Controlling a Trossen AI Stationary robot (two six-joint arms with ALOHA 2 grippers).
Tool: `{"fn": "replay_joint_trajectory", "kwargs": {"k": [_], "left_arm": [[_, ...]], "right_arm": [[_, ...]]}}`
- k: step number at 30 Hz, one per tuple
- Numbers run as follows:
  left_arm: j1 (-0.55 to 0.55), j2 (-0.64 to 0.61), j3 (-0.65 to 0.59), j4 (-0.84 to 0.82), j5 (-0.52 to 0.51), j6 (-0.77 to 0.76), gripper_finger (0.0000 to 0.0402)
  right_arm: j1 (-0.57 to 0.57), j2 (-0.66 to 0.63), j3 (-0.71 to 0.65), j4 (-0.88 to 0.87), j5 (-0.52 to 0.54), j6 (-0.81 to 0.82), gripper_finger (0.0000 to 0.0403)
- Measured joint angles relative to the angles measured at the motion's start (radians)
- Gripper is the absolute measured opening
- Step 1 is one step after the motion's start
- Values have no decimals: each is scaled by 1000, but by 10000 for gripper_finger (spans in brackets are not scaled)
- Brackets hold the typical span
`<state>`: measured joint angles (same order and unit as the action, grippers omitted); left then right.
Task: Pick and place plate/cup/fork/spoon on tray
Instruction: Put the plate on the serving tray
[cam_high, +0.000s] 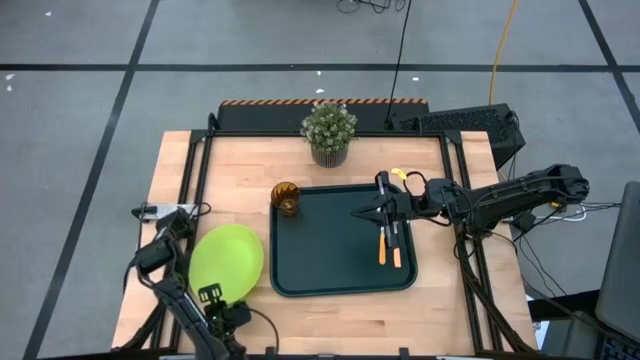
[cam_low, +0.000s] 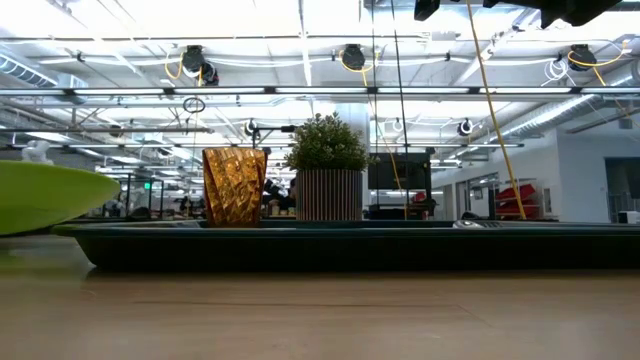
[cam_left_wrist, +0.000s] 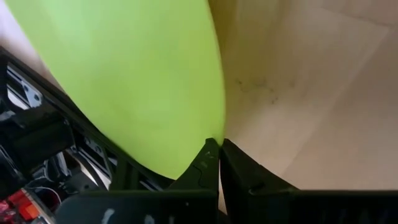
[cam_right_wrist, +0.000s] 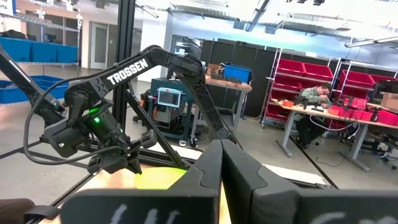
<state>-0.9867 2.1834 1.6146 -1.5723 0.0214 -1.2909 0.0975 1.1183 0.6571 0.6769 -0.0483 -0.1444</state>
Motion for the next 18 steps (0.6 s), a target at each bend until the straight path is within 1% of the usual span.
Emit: {"fn": "replay_joint_trajectory", "kwargs": {"k": [4, 18], "left_arm": [[16, 0, 0, 1, -4, 25, 0], [74, 0, 0, 1, -5, 40, 0]], "right_arm": [[0, 0, 0, 0, 0, 0, 0], [0, 0, 0, 0, 0, -6, 0]]}}
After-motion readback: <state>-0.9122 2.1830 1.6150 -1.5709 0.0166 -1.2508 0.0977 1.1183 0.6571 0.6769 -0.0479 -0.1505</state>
